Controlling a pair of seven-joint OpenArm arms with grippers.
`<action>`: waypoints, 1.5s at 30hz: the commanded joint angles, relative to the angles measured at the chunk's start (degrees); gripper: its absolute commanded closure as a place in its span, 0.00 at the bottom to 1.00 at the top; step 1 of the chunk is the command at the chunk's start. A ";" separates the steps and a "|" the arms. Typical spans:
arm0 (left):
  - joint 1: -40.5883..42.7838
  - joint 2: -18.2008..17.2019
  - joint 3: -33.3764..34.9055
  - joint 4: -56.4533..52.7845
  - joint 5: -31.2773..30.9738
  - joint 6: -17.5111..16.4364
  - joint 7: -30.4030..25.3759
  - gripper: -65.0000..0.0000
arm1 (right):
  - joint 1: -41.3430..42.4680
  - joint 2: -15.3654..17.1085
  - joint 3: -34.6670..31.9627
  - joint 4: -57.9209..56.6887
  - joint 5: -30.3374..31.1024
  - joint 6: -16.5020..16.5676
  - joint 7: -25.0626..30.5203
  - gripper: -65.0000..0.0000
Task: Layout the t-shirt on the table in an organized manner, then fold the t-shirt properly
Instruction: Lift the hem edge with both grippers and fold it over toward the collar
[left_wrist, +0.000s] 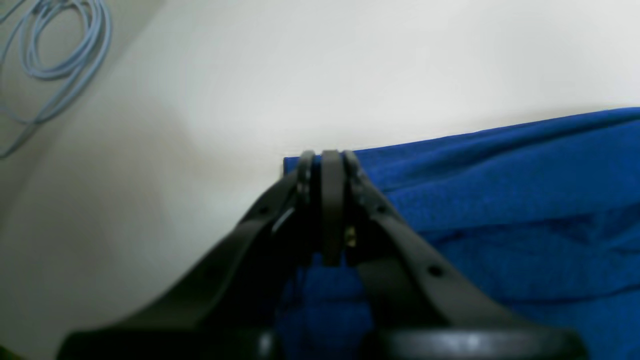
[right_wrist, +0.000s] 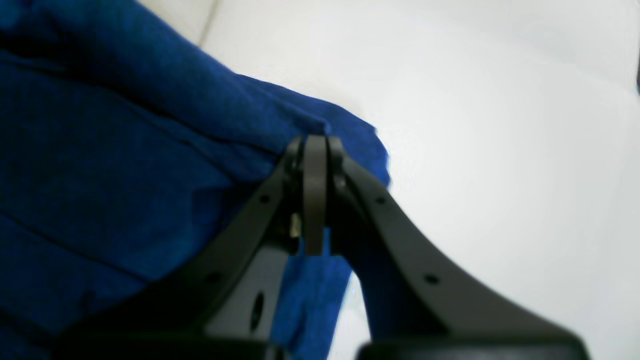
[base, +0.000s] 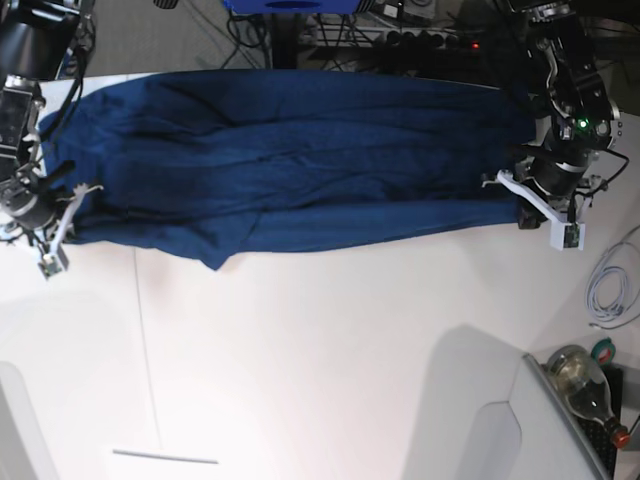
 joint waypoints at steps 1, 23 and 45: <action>0.20 -0.02 -0.19 1.66 -0.30 -0.13 -1.33 1.00 | 0.16 0.88 0.39 1.45 0.50 0.03 1.01 1.00; 5.39 0.42 -4.15 2.54 -0.30 -0.22 -1.16 1.00 | -3.62 0.97 3.03 2.15 0.50 0.03 -1.10 1.00; 4.33 0.50 -1.16 -5.72 0.40 -0.22 -1.60 1.00 | -3.36 0.88 3.03 0.04 0.41 0.03 -3.56 1.00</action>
